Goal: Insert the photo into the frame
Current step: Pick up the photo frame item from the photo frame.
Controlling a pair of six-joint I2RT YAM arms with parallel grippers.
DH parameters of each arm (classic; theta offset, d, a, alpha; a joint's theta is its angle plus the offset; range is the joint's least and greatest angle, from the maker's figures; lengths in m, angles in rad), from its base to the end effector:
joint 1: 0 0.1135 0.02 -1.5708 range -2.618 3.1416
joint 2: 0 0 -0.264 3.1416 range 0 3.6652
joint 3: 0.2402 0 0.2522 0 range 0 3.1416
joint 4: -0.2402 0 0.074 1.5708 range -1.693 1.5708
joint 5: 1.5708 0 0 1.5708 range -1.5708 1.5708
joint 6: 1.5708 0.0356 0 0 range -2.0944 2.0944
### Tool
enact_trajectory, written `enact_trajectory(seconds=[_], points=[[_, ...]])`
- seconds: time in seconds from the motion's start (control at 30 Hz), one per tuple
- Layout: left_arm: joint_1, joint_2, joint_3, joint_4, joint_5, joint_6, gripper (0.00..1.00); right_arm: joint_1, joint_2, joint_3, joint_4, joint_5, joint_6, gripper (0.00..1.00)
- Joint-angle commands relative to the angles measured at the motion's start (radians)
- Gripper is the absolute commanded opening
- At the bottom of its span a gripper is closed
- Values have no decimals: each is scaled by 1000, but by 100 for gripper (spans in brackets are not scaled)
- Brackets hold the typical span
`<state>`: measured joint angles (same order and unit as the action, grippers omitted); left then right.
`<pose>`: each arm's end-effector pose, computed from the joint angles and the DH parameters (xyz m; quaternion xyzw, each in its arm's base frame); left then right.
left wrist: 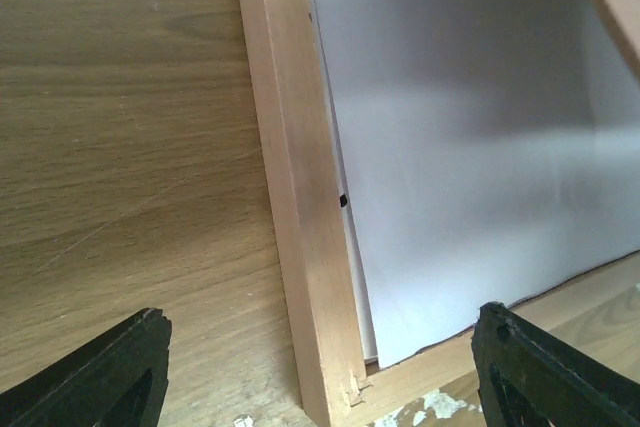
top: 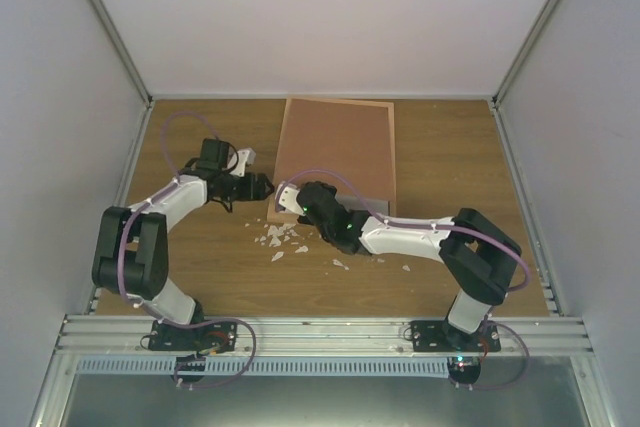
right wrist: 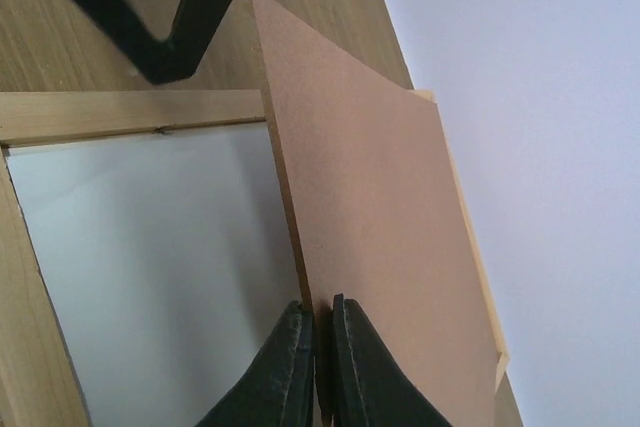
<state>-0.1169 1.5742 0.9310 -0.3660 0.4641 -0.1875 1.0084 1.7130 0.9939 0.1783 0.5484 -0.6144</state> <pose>0.3053 -0.0519 0.1890 0.0307 0.9367 -0.2593 0.2331 0.2134 0.3037 0.2049 -0.5158 0.6735 -0.1383 0.5111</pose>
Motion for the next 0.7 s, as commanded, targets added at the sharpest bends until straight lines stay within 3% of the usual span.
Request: enact_trajectory(seconds=[0.0, 0.3, 0.67], points=[[-29, 29, -17, 60, -74, 57, 83, -31, -37, 39, 18, 20, 40, 1], [-62, 141, 63, 104, -151, 62, 80, -63, -45, 84, -6, 9, 35, 1], [-70, 140, 80, 128, -159, 80, 78, -88, -61, 94, -32, -17, 70, 1]])
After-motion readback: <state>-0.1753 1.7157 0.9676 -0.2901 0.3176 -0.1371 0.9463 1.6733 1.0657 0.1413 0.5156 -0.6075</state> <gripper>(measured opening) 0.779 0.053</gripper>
